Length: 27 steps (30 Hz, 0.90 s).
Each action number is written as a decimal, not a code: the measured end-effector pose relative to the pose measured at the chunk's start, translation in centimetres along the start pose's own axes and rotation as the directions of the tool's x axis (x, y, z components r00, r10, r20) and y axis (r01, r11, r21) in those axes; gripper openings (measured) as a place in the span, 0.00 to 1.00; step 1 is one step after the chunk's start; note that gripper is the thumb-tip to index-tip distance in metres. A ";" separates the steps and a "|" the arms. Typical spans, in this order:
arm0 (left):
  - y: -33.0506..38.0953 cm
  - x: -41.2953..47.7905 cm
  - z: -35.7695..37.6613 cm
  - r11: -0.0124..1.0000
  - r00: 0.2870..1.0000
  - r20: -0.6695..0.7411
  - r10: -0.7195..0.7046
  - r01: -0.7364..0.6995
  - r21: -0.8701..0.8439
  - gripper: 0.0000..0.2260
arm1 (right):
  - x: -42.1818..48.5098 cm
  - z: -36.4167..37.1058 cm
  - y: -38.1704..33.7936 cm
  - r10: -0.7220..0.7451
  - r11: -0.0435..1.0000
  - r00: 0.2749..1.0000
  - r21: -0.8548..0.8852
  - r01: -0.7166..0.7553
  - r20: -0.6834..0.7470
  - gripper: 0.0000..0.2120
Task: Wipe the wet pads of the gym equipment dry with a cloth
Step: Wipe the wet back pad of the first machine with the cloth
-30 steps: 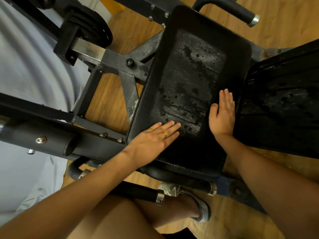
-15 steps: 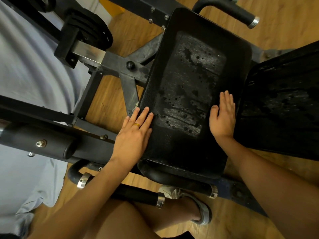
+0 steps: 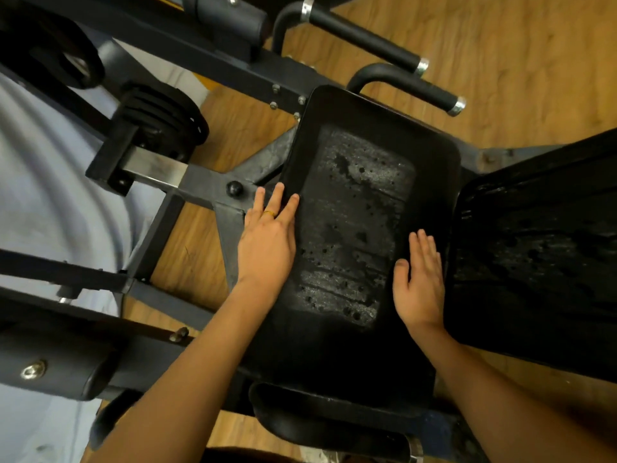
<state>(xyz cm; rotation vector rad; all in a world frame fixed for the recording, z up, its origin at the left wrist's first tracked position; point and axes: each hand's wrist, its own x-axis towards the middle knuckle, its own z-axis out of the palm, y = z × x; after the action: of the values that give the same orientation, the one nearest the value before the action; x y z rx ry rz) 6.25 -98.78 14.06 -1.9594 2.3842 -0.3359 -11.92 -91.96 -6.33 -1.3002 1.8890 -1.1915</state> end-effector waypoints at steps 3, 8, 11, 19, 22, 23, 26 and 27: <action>0.5 3.8 0.1 0.999 1.000 0.005 0.023 -0.023 -0.033 0.19 | 0.0 0.0 0.1 0.007 1.000 1.000 0.000 -0.007 0.007 0.28; 1.2 8.5 0.4 0.997 0.998 0.018 0.056 -0.055 -0.045 0.19 | -0.1 0.2 0.0 0.002 1.000 1.000 0.007 -0.002 -0.015 0.29; 1.8 10.9 0.5 0.998 0.999 0.018 0.050 -0.050 -0.032 0.19 | -0.1 0.2 0.0 0.010 1.000 1.000 0.008 -0.010 -0.013 0.29; 2.1 18.7 -0.5 0.971 0.963 0.130 0.237 -0.233 -0.044 0.20 | -0.3 0.2 -0.1 0.017 1.000 0.999 0.013 -0.016 -0.028 0.28; 1.8 21.8 -2.2 0.877 0.836 0.300 0.461 -0.481 -0.007 0.20 | -0.2 0.3 -0.2 0.015 1.000 0.999 0.009 -0.014 -0.035 0.28; 1.7 22.8 -2.8 0.850 0.792 0.361 0.492 -0.527 -0.001 0.20 | -0.2 0.3 -0.2 0.014 1.000 0.999 0.009 -0.014 -0.036 0.27; 1.8 25.6 -4.2 0.748 0.663 0.491 0.565 -0.663 0.034 0.21 | -0.2 0.3 -0.2 0.013 1.000 0.999 0.008 -0.013 -0.043 0.27; 1.9 26.3 -4.3 0.706 0.619 0.519 0.590 -0.707 0.042 0.21 | -0.2 0.3 -0.2 0.013 1.000 0.999 0.011 -0.013 -0.045 0.27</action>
<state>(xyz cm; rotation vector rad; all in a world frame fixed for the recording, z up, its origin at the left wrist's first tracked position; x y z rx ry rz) -1.66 -123.42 20.69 -0.8077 2.3582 -0.0817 -11.52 -91.89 -6.30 -1.2633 1.9175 -1.2326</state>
